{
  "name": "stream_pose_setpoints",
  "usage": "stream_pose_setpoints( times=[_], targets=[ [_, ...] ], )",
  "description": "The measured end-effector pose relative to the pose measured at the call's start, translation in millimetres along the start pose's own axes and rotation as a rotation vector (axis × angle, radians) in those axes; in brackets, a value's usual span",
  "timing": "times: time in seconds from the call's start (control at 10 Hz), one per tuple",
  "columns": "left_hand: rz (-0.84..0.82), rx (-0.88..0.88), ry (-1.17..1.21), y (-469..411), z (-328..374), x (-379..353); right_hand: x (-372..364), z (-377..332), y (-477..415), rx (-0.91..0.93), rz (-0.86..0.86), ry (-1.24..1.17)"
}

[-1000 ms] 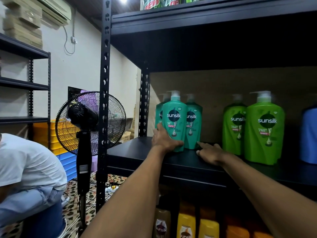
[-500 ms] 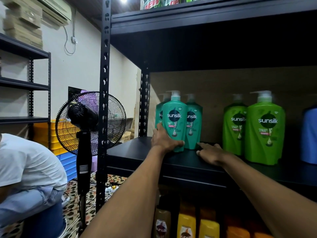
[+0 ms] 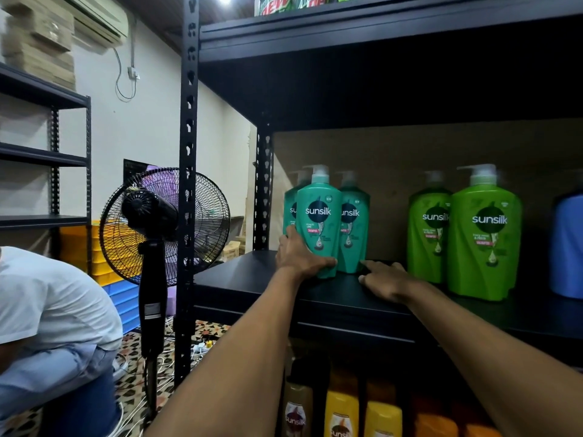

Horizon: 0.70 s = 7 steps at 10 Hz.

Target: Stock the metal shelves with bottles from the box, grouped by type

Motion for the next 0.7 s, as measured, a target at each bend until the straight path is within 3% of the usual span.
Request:
stream_pose_setpoints(
  times=[0.2,0.4,0.5,0.6,0.7],
  targets=[
    [-0.028,0.017,-0.014,0,0,2,12,-9,20,0.013,0.094,-0.048],
    [0.039,0.083,-0.016,19,14,18,49,-35,85,0.132,0.447,0.000],
    [0.222,-0.033,-0.039,61,36,40,61,-36,147,0.334,0.644,-0.140],
    [0.317,-0.310,0.091,157,51,68,62,-22,233,0.486,0.723,-0.276],
    [0.275,-0.309,0.276,281,28,79,69,5,313,0.571,0.741,-0.480]
  ],
)
Point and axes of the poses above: each hand's wrist, its own y-axis away from the middle knuckle, its own x-axis out of the back of the hand, z = x × y, the point moved 5 cm from there along -y, towards the middle knuckle, and after that the axes turned 2 degrees about -x, right-handed, at the moved point
